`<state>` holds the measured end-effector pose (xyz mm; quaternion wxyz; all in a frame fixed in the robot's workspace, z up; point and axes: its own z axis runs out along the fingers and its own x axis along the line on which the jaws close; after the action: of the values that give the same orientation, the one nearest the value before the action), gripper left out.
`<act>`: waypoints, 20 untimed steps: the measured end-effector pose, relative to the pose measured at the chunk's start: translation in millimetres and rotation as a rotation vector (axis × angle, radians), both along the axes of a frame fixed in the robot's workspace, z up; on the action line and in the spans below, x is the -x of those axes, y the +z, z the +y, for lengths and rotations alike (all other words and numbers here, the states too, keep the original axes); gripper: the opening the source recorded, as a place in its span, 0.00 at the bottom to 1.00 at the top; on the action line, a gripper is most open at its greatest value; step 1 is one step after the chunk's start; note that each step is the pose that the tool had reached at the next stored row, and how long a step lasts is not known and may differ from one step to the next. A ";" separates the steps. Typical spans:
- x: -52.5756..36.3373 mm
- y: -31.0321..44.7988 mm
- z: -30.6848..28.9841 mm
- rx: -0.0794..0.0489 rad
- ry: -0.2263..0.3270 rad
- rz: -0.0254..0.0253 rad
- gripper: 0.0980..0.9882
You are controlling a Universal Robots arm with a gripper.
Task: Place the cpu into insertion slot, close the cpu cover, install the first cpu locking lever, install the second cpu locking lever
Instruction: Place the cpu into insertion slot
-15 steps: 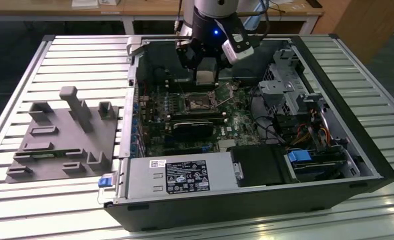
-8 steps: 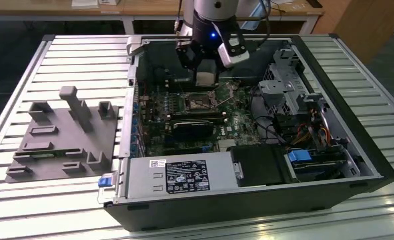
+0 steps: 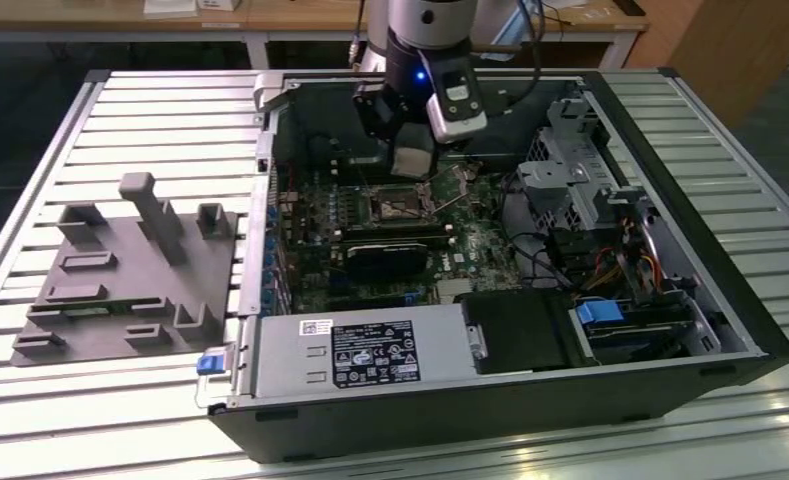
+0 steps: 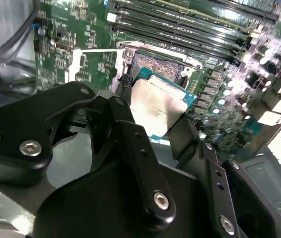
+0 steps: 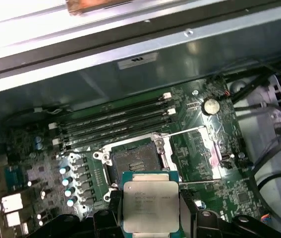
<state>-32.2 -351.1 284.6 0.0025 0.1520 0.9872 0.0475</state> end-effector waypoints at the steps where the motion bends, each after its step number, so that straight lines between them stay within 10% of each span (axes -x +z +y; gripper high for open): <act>1: 0.0 -0.6 0.0 0.000 -0.018 0.0000 0.50; 20: 0.0 -6.0 0.0 0.000 -0.364 0.0000 0.50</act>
<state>-32.2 -351.1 278.6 0.0111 0.3279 0.9435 0.0463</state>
